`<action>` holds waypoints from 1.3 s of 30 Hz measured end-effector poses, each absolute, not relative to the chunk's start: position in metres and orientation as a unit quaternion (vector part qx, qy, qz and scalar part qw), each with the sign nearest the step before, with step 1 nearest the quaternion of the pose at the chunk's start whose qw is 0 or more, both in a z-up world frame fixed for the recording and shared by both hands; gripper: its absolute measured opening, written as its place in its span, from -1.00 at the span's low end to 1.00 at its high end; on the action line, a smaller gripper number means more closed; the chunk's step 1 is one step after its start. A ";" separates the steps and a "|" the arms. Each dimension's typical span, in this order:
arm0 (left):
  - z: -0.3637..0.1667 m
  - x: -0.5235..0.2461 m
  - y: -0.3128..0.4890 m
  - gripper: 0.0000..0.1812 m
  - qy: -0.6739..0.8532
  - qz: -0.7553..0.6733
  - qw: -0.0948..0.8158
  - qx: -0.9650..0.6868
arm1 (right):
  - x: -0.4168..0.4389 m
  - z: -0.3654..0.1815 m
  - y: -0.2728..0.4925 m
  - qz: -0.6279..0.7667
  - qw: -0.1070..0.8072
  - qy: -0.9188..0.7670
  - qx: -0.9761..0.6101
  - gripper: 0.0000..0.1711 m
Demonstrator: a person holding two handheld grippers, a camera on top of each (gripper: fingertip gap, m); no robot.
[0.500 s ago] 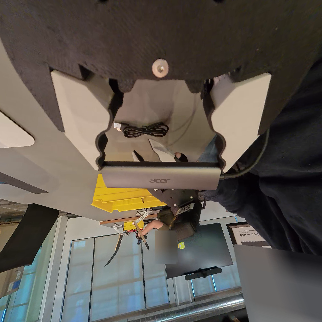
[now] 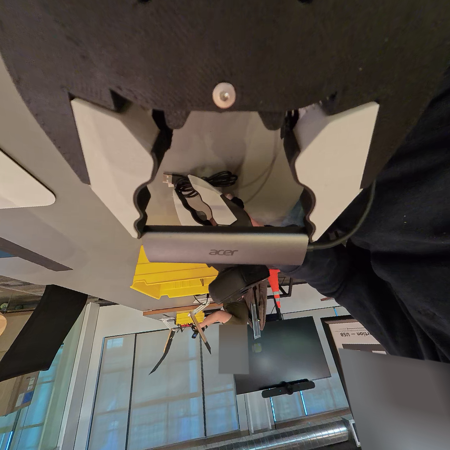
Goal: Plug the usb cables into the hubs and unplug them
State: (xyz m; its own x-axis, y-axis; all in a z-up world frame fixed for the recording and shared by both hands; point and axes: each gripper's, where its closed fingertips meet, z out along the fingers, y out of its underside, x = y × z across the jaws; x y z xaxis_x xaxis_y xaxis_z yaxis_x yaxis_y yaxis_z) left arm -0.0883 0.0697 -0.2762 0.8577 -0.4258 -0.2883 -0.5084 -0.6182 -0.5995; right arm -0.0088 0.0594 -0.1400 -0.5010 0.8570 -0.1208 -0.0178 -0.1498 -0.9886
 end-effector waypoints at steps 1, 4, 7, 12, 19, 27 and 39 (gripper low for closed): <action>-0.277 -0.089 0.069 -0.72 0.262 0.055 0.348 -0.898 | -0.009 -0.140 0.059 0.660 0.332 -0.561 -0.373 0.47; -0.277 -0.089 0.068 -0.72 0.260 0.032 0.347 -0.901 | -0.008 -0.139 0.059 0.661 0.333 -0.561 -0.372 0.47; -0.276 -0.089 0.068 -0.73 0.268 0.022 0.348 -0.898 | -0.006 -0.137 0.060 0.668 0.331 -0.555 -0.369 0.47; -0.264 -0.087 0.068 -1.00 0.269 -0.020 0.381 -0.885 | -0.005 -0.135 0.062 0.673 0.330 -0.550 -0.369 0.47; -0.255 -0.085 0.063 -0.84 0.289 -0.021 0.366 -0.884 | -0.004 -0.136 0.065 0.670 0.334 -0.549 -0.371 0.47; -0.282 -0.079 0.068 -0.70 0.274 0.061 0.294 -0.914 | -0.004 -0.137 0.063 0.665 0.334 -0.555 -0.371 0.47; -0.279 -0.087 0.059 -0.76 0.212 -0.085 0.334 -0.915 | -0.001 -0.134 0.064 0.662 0.342 -0.556 -0.369 0.47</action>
State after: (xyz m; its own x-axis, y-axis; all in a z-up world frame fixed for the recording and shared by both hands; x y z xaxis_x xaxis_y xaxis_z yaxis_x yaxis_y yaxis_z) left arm -0.0870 0.0594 -0.2788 0.8954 -0.4450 0.0134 -0.3318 -0.6871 -0.6464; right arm -0.0012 0.0638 -0.1341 -0.4936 0.8630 -0.1073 -0.0431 -0.1474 -0.9881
